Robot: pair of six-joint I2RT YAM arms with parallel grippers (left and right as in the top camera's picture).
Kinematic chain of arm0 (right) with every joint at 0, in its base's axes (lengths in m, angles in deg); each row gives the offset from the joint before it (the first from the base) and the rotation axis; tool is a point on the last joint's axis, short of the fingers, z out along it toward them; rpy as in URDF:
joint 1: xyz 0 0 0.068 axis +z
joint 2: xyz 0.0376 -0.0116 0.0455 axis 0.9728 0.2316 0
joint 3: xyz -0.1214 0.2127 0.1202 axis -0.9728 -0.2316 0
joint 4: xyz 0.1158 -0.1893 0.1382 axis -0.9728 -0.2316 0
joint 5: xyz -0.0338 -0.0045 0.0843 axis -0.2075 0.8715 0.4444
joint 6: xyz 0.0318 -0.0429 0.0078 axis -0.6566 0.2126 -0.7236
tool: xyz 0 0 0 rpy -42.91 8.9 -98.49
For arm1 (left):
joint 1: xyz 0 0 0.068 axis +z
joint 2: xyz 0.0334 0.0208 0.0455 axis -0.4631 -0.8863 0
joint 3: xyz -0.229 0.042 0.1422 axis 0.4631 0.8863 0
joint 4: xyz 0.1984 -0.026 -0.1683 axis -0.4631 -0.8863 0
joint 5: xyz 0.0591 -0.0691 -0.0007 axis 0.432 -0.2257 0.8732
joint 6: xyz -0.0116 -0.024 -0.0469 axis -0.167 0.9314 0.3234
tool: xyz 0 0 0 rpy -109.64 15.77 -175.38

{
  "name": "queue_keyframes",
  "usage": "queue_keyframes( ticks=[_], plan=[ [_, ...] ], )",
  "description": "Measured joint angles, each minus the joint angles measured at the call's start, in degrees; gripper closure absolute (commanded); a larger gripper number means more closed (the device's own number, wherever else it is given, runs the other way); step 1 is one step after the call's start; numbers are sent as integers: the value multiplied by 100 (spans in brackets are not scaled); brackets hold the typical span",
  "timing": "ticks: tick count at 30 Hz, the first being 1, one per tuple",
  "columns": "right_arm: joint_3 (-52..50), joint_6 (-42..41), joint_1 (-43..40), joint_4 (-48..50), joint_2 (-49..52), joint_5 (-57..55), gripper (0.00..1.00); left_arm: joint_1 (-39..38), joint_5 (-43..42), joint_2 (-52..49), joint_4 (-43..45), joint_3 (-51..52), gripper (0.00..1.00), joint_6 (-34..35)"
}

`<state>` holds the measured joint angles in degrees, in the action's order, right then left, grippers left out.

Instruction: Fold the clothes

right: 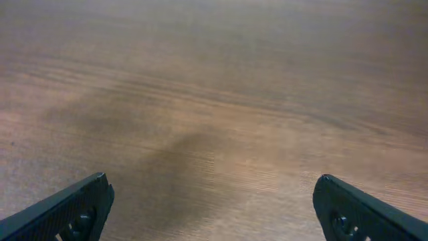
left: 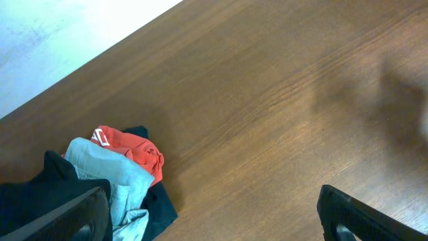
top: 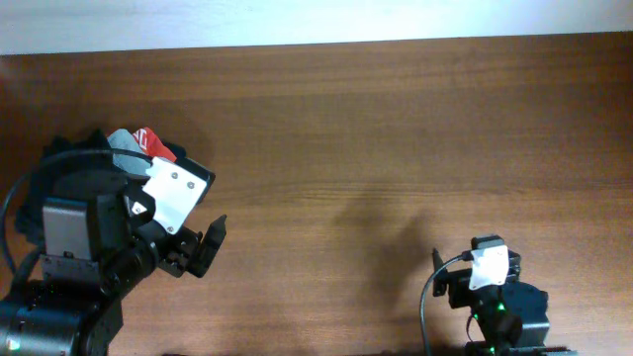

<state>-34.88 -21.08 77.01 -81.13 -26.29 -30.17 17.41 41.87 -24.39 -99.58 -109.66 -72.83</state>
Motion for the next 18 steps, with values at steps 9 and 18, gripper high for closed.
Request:
queue_keyframes(
  ticks=[9,18],
  plan=[
    [-236,-2,0,306,0,352,1,0,0,0,-2,0,1,17],
    [-236,-7,0,306,0,413,1,0,0,0,0,0,1,17]
  ],
)
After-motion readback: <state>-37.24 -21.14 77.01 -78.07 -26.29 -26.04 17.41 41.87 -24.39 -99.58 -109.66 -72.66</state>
